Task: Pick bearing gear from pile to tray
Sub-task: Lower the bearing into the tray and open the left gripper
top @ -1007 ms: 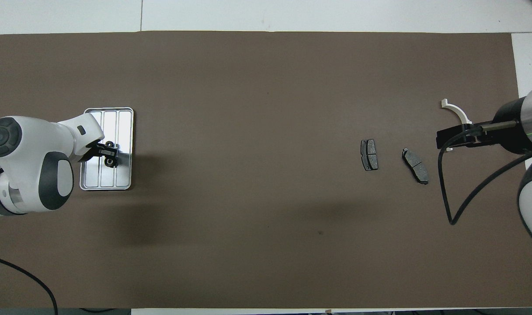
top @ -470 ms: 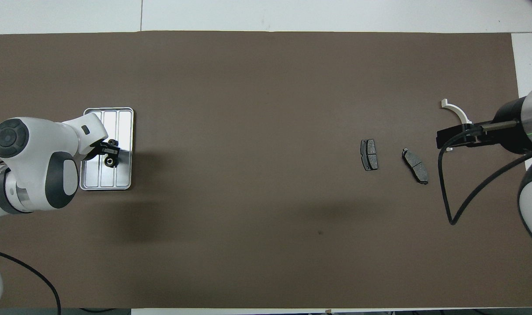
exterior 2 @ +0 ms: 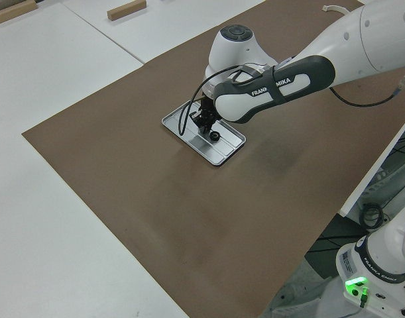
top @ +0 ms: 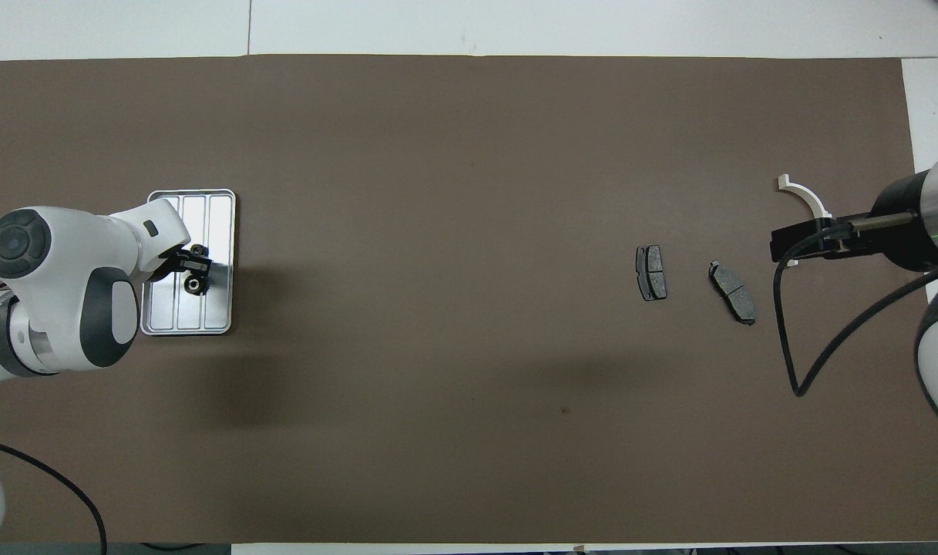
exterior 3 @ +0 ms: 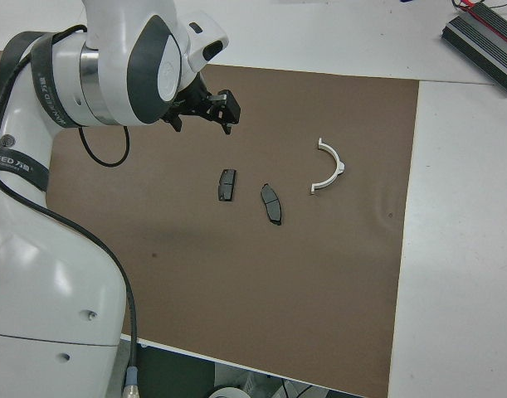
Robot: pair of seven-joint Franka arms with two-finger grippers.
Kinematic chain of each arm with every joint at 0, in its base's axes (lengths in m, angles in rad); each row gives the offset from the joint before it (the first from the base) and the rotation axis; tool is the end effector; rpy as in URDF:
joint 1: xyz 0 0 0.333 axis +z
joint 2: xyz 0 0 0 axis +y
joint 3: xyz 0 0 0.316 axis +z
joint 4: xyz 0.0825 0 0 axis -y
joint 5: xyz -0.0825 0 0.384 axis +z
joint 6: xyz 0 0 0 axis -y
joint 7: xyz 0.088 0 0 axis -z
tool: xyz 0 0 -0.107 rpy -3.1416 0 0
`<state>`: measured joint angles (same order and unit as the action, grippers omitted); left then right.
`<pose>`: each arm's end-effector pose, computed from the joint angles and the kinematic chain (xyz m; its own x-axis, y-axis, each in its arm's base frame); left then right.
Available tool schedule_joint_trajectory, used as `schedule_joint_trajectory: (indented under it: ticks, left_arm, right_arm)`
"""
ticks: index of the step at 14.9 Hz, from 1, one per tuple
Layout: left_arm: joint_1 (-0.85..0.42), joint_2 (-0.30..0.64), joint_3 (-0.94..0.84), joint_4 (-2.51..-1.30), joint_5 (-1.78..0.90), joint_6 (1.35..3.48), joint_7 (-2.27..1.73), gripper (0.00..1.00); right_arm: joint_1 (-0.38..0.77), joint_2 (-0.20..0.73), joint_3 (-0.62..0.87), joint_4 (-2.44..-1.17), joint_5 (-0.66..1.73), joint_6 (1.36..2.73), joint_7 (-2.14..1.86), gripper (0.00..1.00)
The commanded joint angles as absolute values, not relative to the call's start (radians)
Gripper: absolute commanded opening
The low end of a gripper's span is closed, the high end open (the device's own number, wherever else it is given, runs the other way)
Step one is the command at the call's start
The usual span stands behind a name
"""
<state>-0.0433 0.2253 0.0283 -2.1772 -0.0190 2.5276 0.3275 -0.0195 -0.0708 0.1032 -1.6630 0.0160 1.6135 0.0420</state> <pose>0.5713 -0.0086 0.2992 0.9389 -0.3225 0.1203 -0.3207 -0.9466 -0.0340 0.5338 0.0484 0.6230 0.9990 0.0409 0.0205 0.0411 -0.9991 -0.0096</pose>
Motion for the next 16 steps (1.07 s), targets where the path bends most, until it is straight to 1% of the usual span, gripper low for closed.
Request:
schedule_joint_trajectory:
  ticks: [1, 5, 16]
  left_arm:
    - [-0.041, 0.279, 0.029, -2.154, -0.003, 2.569, 0.328, 0.0]
    - [-0.043, 0.295, 0.029, -2.134, -0.003, 2.569, 0.328, 0.0]
    - [-0.043, 0.301, 0.029, -2.114, -0.003, 2.566, 0.328, 0.0]
  right_arm:
    - [-0.026, -0.078, 0.1, -1.661, 0.038, 1.614, 0.021, 1.0]
    - [-0.026, -0.081, 0.1, -1.661, 0.04, 1.611, 0.018, 1.0]
    - [-0.028, -0.084, 0.1, -1.663, 0.04, 1.615, 0.021, 1.0]
